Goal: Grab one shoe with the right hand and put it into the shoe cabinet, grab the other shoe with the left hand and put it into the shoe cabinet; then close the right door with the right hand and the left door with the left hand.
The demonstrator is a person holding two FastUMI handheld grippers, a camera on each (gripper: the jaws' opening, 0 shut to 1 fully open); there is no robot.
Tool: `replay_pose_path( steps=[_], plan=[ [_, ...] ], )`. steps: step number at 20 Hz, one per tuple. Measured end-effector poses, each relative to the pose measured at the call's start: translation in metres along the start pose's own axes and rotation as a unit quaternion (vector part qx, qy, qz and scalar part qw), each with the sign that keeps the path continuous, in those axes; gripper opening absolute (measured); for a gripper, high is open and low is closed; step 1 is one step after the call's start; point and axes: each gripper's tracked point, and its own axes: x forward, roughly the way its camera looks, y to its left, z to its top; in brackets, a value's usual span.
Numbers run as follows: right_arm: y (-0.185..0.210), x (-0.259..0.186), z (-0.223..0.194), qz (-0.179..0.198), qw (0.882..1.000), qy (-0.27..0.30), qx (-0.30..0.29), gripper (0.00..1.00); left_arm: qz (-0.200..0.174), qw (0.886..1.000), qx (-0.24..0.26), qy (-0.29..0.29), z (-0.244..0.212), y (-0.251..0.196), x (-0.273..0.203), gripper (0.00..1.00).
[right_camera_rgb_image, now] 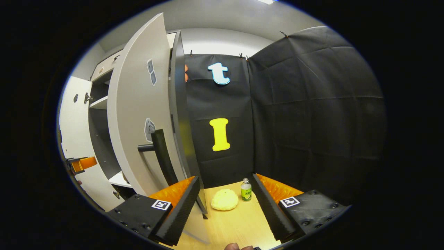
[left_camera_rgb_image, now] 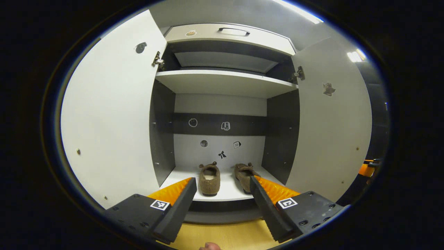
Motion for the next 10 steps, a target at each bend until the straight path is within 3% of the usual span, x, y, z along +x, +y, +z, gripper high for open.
replay_pose_path(
  steps=[10],
  plan=[
    [0.009, -0.004, 0.002, -0.027, 0.999, -0.012, -0.031, 0.98, -0.016, 1.0, 0.023, 0.014, -0.028, 0.035, -0.077, 0.98]
  ],
)
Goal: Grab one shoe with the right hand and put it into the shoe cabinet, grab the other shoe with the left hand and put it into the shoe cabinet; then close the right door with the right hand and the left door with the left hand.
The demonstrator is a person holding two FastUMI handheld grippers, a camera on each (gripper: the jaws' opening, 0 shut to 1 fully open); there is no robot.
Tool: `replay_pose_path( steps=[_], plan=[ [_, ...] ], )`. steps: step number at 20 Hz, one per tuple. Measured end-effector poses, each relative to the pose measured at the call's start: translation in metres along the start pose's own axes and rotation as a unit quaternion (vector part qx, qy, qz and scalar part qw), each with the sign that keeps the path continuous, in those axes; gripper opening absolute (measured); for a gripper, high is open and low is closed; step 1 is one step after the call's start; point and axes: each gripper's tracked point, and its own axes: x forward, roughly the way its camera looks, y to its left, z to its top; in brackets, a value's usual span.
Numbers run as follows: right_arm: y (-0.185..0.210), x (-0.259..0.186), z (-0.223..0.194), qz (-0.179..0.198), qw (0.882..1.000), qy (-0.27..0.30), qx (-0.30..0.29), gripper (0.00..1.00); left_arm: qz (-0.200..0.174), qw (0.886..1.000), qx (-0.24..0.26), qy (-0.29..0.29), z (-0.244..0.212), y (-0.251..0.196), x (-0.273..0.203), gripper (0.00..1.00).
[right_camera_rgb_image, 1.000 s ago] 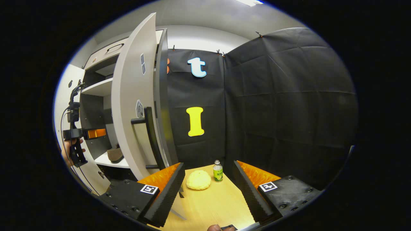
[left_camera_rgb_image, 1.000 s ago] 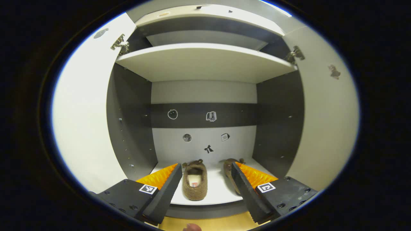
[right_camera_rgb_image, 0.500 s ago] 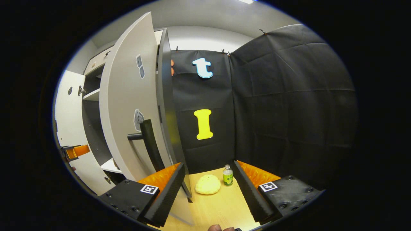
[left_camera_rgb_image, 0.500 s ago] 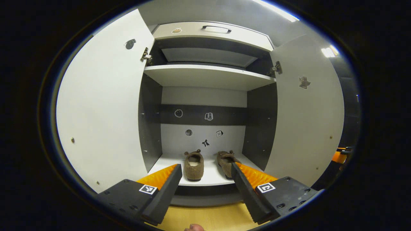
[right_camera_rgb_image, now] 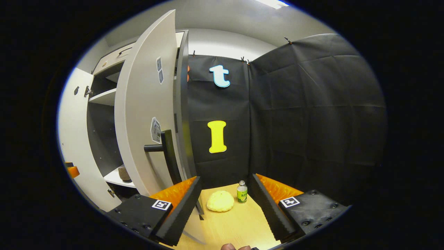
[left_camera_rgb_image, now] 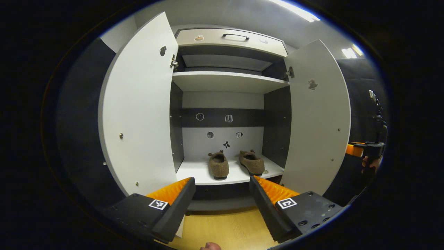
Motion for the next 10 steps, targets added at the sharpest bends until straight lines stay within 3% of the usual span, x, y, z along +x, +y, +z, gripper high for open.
replay_pose_path(
  steps=[5, 10],
  plan=[
    [0.026, -0.012, -0.004, -0.002, 1.0, -0.002, 0.002, 0.98, -0.005, 1.0, 0.005, 0.0, -0.005, 0.013, -0.022, 0.98],
    [0.085, -0.022, -0.011, 0.043, 0.999, 0.0, 0.003, 0.98, 0.013, 1.0, 0.005, 0.001, -0.006, 0.044, -0.04, 0.98]
  ],
)
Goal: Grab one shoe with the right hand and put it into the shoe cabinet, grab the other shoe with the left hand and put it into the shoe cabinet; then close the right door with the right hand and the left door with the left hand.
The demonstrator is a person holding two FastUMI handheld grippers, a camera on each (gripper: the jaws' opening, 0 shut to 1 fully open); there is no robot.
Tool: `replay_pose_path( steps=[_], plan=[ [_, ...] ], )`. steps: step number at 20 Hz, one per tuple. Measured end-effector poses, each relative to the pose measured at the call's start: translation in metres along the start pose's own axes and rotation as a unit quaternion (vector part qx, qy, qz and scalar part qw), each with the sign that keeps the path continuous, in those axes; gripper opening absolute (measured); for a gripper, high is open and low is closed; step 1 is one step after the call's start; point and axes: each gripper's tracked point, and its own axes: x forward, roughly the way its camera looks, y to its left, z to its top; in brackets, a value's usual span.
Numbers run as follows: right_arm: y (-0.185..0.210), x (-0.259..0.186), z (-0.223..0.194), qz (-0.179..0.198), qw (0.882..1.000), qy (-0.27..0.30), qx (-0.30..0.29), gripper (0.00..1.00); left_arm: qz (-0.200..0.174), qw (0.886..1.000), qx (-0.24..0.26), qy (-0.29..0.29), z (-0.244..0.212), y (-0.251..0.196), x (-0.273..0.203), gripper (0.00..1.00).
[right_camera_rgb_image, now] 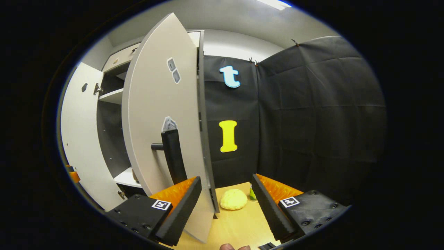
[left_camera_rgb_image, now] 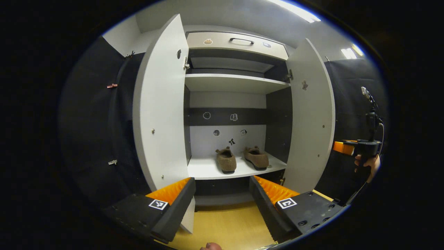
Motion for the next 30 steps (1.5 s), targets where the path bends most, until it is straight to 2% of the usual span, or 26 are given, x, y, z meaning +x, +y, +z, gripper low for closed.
replay_pose_path(
  steps=[3, 7, 12, 17, 21, 27, 30],
  plan=[
    [0.056, 0.006, -0.013, 0.058, 0.998, 0.009, -0.004, 0.98, 0.015, 1.0, -0.011, 0.003, -0.002, 0.026, -0.009, 0.98],
    [0.123, 0.0, -0.029, 0.132, 0.991, 0.026, -0.005, 0.98, 0.055, 0.998, -0.021, 0.003, 0.003, 0.071, -0.024, 0.98],
    [0.16, -0.017, -0.043, 0.166, 0.985, 0.036, -0.008, 0.98, 0.115, 0.993, -0.011, 0.008, 0.007, 0.14, -0.031, 0.98],
    [0.157, -0.027, -0.052, 0.164, 0.985, 0.049, -0.01, 0.98, 0.156, 0.988, -0.007, 0.003, 0.014, 0.195, -0.021, 0.98],
    [0.142, -0.03, -0.052, 0.145, 0.988, 0.048, -0.001, 0.98, 0.175, 0.985, 0.008, -0.007, 0.021, 0.221, -0.004, 0.98],
    [0.113, -0.028, -0.049, 0.117, 0.992, 0.046, 0.004, 0.98, 0.158, 0.987, 0.012, -0.006, 0.02, 0.224, 0.025, 0.98],
    [0.102, -0.029, -0.049, 0.11, 0.993, 0.05, 0.005, 0.98, 0.161, 0.987, 0.002, -0.011, 0.018, 0.222, 0.024, 0.92]
  ],
)
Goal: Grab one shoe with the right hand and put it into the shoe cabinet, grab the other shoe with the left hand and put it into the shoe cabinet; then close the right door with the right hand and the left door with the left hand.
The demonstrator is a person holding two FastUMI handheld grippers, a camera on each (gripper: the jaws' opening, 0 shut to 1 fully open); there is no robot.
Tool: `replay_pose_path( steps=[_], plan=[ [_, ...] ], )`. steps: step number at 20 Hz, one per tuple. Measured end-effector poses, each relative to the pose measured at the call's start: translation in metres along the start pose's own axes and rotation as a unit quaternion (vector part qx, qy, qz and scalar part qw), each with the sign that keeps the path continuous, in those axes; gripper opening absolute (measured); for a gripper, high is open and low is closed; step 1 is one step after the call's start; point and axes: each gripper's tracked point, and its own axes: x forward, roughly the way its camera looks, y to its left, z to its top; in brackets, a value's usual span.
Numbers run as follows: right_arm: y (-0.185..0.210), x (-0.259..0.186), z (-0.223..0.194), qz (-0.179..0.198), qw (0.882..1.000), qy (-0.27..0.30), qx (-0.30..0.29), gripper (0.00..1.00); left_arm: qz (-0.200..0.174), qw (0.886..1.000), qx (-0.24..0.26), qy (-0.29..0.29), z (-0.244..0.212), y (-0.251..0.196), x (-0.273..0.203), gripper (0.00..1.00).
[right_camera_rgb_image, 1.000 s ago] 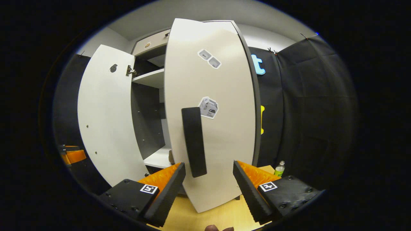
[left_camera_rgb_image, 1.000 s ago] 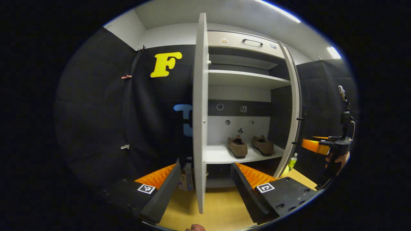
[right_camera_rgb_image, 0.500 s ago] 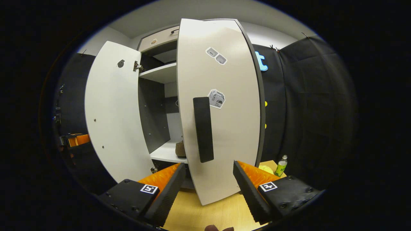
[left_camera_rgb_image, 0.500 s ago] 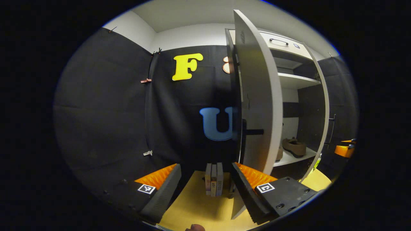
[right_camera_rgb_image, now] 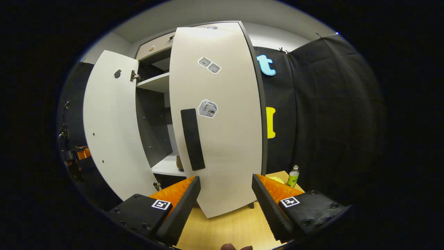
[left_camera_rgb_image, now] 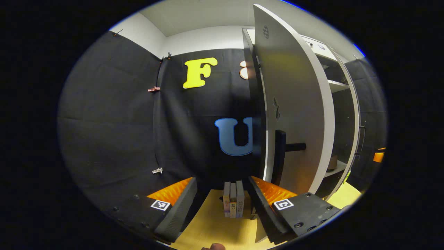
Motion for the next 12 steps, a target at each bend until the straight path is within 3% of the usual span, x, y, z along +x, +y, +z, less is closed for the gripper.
replay_pose_path(
  steps=[4, 8, 12],
  plan=[
    [-0.006, -0.001, 0.0, 0.003, 1.0, 0.0, 0.002, 0.98, -0.014, 1.0, -0.02, 0.009, -0.003, -0.017, -0.007, 0.92],
    [-0.009, -0.004, 0.0, 0.01, 1.0, 0.002, 0.006, 0.98, -0.002, 1.0, -0.008, 0.009, -0.001, -0.034, -0.012, 0.92],
    [-0.011, -0.006, -0.001, 0.014, 1.0, 0.006, 0.003, 0.98, -0.019, 0.999, -0.036, 0.013, -0.002, -0.06, -0.023, 0.92]
  ],
)
